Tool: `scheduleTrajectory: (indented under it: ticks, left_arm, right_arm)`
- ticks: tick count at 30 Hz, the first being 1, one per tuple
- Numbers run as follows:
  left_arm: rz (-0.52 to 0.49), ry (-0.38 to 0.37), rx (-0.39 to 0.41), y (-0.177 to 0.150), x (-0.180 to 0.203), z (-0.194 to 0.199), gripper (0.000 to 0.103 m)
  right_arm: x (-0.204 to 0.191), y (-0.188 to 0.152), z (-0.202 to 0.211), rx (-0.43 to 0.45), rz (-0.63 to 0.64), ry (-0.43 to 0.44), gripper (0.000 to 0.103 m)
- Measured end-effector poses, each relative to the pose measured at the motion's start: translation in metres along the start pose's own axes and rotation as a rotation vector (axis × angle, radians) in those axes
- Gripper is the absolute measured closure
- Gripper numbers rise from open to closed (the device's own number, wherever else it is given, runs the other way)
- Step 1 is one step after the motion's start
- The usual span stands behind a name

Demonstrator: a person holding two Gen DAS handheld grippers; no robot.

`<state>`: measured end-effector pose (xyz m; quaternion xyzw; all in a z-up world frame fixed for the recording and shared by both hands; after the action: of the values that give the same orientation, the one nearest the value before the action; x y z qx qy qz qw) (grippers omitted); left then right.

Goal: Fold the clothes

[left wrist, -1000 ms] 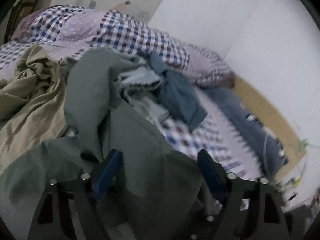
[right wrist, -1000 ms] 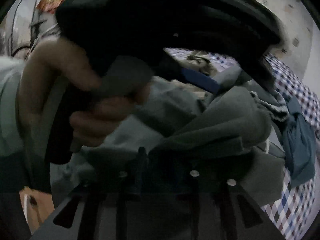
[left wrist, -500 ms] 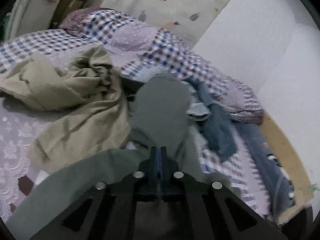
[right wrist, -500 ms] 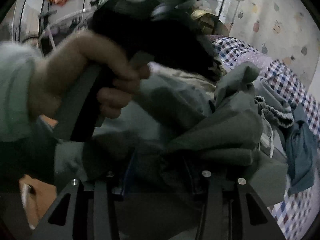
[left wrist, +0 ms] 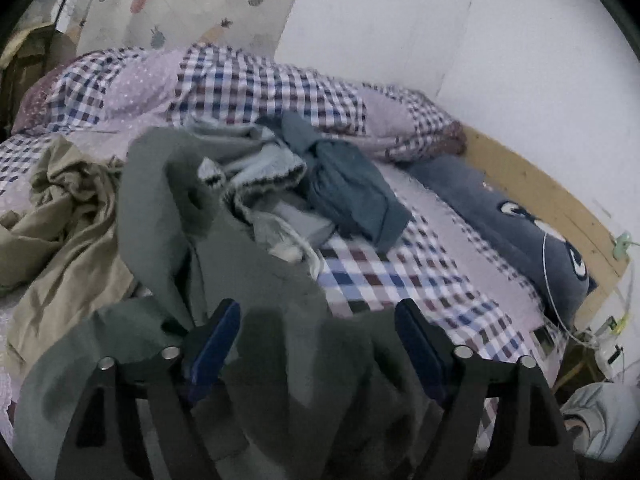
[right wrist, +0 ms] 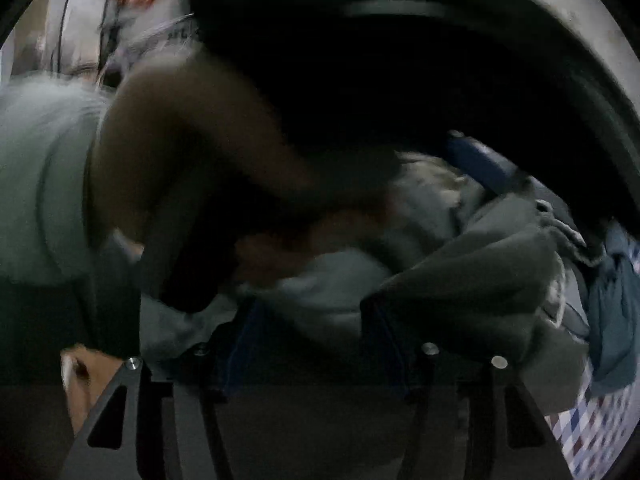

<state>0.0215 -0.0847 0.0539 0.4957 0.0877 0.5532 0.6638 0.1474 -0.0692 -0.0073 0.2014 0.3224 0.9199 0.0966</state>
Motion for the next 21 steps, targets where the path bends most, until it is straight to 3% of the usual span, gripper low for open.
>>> scheduleTrajectory:
  ticks: [1,2,4,8,14,21]
  left_arm:
    - [0.007,0.009,-0.014,-0.001,-0.001,-0.003,0.044]
    - [0.016,0.023,-0.029,-0.002,-0.003,-0.005,0.070]
    - [0.040,0.061,-0.054,-0.004,-0.010,-0.010,0.092]
    - [0.103,0.038,-0.001,-0.002,-0.023,0.000,0.097]
    - [0.283,0.000,0.316,0.015,-0.064,0.066,0.097]
    - [0.559,0.083,0.660,0.001,-0.152,0.163,0.098]
  right_arm:
    - [-0.006,0.000,-0.001,-0.007,0.019,0.015,0.044]
    - [-0.012,0.001,-0.002,-0.012,0.036,0.032,0.044]
    - [-0.022,0.002,-0.002,-0.018,0.067,0.052,0.044]
    - [-0.028,0.003,-0.002,-0.023,0.090,0.053,0.044]
    - [0.005,0.005,0.013,0.016,-0.033,0.071,0.044]
    - [0.089,-0.009,0.059,0.137,-0.306,0.065,0.043]
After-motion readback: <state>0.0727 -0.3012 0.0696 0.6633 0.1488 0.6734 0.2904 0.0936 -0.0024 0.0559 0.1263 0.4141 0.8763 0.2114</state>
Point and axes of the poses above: each gripper's, at about its wrist camera, not at the fingertips, and z roughly against the way its jaws point, x to its right, y to its top, the point moved 3 cm from there along -z, roughly the way its jaws point, and after that the axes turned 9 degrees about -y, right-handed, at the moved point
